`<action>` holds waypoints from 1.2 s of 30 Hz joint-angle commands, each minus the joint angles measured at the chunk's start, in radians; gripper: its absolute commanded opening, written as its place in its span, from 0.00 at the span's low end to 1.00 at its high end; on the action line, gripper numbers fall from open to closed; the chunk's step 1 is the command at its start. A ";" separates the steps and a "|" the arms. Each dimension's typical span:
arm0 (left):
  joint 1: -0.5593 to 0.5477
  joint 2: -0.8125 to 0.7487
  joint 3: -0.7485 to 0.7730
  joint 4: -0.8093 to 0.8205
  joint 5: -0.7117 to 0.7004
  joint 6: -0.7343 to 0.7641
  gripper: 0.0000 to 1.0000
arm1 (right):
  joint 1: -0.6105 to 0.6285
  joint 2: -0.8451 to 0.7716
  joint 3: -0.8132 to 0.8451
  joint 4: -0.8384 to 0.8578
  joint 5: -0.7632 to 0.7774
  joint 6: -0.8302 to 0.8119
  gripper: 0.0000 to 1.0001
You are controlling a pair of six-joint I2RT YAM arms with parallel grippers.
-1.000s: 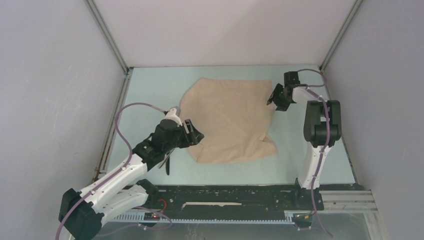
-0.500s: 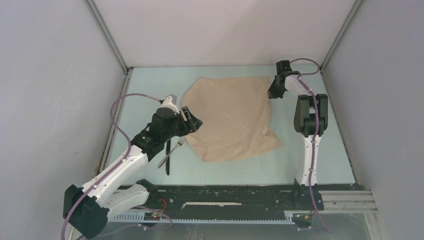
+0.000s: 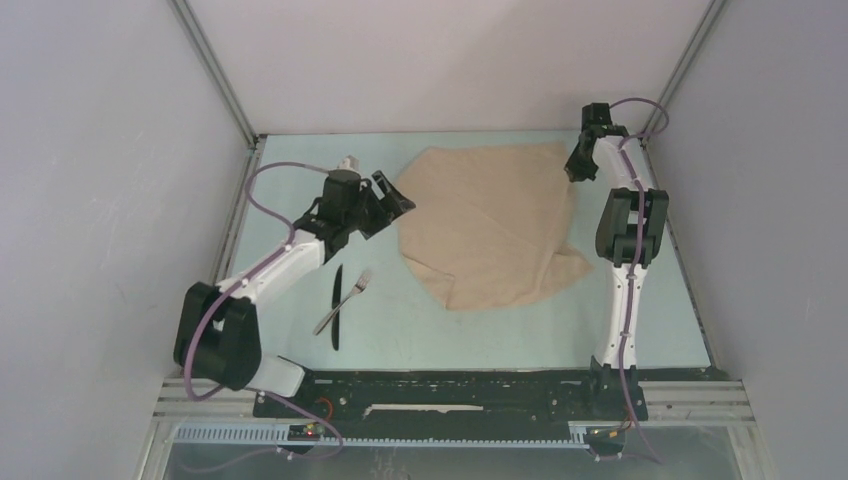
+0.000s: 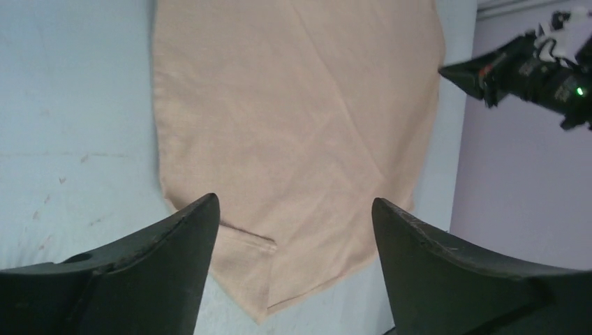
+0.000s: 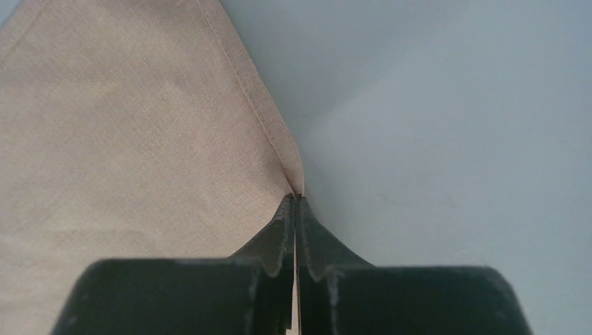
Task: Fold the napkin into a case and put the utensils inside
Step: Flatten out the crumpled napkin at the center of the board.
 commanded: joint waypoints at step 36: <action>0.200 1.106 0.927 0.869 0.295 -0.365 0.69 | -0.065 -1.055 -1.086 0.286 -0.420 -0.021 0.77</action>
